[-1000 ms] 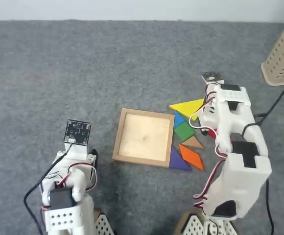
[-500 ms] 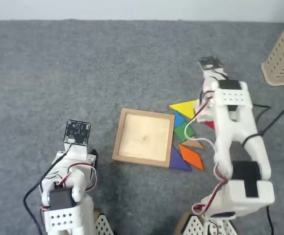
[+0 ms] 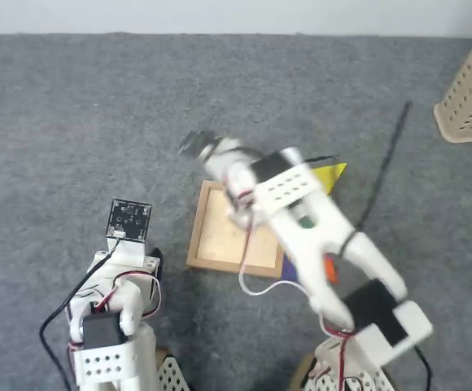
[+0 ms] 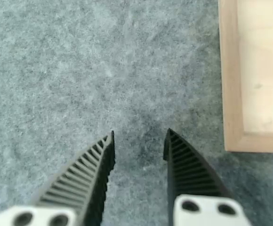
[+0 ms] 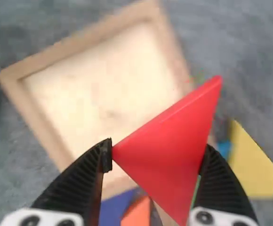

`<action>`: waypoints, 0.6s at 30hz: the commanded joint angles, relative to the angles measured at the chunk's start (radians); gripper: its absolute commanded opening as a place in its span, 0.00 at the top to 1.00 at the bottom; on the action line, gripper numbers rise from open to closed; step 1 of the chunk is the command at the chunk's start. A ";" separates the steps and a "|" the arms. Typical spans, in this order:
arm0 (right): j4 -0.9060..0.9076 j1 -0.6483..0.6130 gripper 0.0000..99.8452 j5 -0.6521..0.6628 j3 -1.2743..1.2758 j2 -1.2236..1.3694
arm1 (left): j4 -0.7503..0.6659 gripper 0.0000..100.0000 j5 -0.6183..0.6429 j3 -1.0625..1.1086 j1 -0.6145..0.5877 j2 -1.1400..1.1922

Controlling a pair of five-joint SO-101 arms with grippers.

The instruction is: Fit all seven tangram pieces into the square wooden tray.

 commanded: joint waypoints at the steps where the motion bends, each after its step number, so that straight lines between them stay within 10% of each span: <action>1: -0.021 -0.058 0.84 0.080 -0.058 0.030 | 0.006 0.83 -0.002 -0.012 0.002 -0.018; 18: -0.016 -0.050 0.71 0.124 -0.206 0.174 | 0.006 0.83 -0.002 -0.012 0.002 -0.018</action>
